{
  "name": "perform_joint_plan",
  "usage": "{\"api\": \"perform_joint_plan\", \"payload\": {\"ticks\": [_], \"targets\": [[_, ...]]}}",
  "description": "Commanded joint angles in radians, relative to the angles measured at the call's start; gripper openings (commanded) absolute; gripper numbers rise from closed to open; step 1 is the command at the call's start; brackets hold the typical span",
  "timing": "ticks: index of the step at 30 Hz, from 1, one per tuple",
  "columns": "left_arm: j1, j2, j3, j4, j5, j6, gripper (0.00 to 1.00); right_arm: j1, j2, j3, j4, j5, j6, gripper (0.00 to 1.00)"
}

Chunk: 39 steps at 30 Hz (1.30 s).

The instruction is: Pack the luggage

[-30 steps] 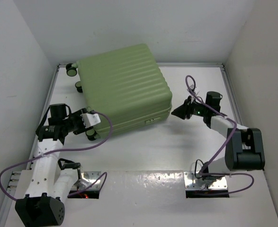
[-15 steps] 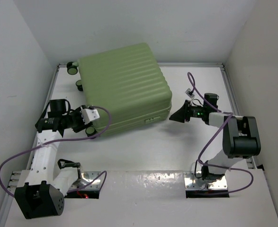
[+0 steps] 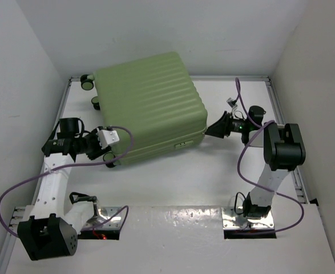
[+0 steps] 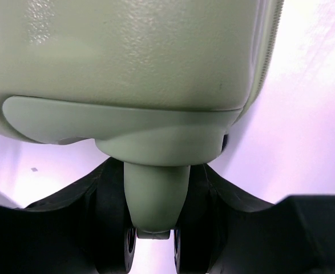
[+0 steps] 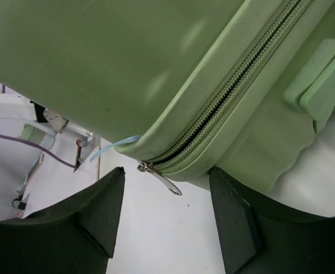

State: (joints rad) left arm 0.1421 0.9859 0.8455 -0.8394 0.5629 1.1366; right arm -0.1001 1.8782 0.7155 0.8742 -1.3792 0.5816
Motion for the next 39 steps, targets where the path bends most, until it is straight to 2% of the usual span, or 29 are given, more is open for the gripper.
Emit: {"api": "perform_joint_plan", "payload": {"ticks": [1, 5, 10, 17, 22, 27, 32, 35, 39], "targets": [[0.019, 0.105, 0.036, -0.027, 0.054, -0.058, 0.00, 0.010, 0.028, 0.044, 0.255, -0.084, 0.169, 0.61], [0.028, 0.142, 0.070, -0.036, 0.063, -0.058, 0.00, 0.028, 0.041, 0.062, 0.293, -0.113, 0.204, 0.59], [0.028, 0.152, 0.081, -0.036, 0.063, -0.047, 0.00, 0.046, 0.064, 0.084, 0.307, -0.127, 0.256, 0.42], [0.028, 0.113, 0.063, -0.003, 0.054, -0.038, 0.00, 0.077, -0.019, -0.059, 0.246, -0.066, 0.204, 0.40], [0.037, 0.112, 0.052, -0.003, 0.054, -0.029, 0.00, 0.091, -0.033, -0.091, 0.223, -0.034, 0.208, 0.50], [0.056, 0.103, 0.052, -0.003, 0.063, -0.020, 0.00, 0.126, -0.034, -0.084, 0.210, 0.003, 0.181, 0.54], [0.056, 0.103, 0.052, -0.003, 0.072, -0.020, 0.00, 0.126, -0.013, -0.038, 0.108, 0.054, 0.139, 0.61], [0.065, 0.103, 0.043, -0.003, 0.072, -0.009, 0.00, 0.120, 0.001, 0.007, -0.035, 0.112, 0.101, 0.67], [0.074, 0.103, 0.043, -0.003, 0.072, 0.000, 0.00, 0.105, -0.013, -0.024, -0.070, 0.163, 0.083, 0.67]]}}
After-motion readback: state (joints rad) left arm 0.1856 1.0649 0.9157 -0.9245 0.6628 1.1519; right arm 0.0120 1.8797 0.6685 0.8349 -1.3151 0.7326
